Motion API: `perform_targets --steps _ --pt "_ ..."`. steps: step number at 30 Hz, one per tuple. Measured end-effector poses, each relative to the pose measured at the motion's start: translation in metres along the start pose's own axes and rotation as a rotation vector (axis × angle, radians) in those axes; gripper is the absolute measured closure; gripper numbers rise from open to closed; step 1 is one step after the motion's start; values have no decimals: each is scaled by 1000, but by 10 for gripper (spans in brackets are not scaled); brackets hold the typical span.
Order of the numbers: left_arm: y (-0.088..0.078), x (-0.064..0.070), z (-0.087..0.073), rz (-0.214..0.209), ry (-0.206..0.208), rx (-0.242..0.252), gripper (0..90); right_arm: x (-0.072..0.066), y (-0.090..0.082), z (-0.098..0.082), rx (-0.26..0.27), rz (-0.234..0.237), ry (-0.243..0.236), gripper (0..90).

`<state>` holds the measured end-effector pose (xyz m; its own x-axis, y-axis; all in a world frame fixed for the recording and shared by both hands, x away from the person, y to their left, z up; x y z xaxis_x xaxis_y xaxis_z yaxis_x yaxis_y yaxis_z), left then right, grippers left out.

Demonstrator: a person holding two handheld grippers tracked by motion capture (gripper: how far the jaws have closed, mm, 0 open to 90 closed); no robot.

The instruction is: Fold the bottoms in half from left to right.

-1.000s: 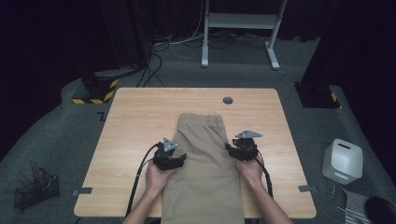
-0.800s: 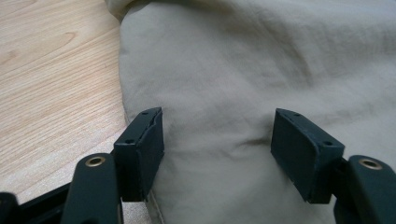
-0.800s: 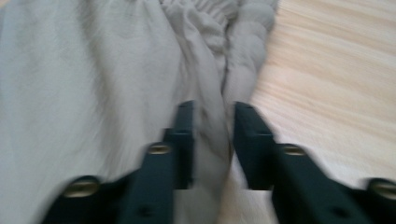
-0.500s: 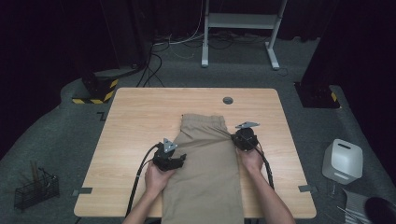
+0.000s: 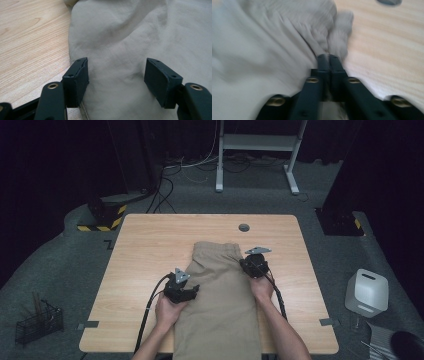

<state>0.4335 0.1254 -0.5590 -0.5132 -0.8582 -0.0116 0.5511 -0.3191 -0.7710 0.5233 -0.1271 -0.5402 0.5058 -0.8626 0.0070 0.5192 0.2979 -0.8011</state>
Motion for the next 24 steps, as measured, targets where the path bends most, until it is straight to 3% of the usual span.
perform_targets --steps 4,7,10,12,15,20,21,23,24 --pt "0 0 0 0 0 0 361 29 7 -11 -51 -41 113 899" --pt "0 0 0 1 -1 -1 361 31 -5 -16 -5 -29 102 823" --pt "-1 1 0 2 1 -4 361 13 -25 -22 59 29 45 706" --pt "-5 4 0 -9 3 -8 355 -4 -36 -28 70 54 -14 658" --pt "-18 17 1 -32 51 8 353 -29 -48 -41 80 95 -80 601" --pt "-34 40 -7 -75 141 -12 349 -60 -53 -65 53 131 -160 551" --pt "-33 43 -10 -74 158 -34 349 -63 -51 -69 45 130 -178 546" --pt "-24 44 -15 -31 174 -75 346 -67 -45 -73 14 108 -209 539" --pt "-21 41 -16 -41 158 -64 336 -68 -40 -75 -7 97 -220 537"
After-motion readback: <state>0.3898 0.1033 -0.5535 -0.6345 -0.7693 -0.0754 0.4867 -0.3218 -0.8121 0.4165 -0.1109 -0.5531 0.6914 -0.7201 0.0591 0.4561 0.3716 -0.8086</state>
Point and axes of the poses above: each handheld gripper's, and its own axes: y roughly forward along the jaws, z roughly out of its top, x roughly to its right, the point moved 5 cm from there along y, roughly forward along the jaws, and after that the axes turned 10 degrees about -x, right-handed, at the moved point
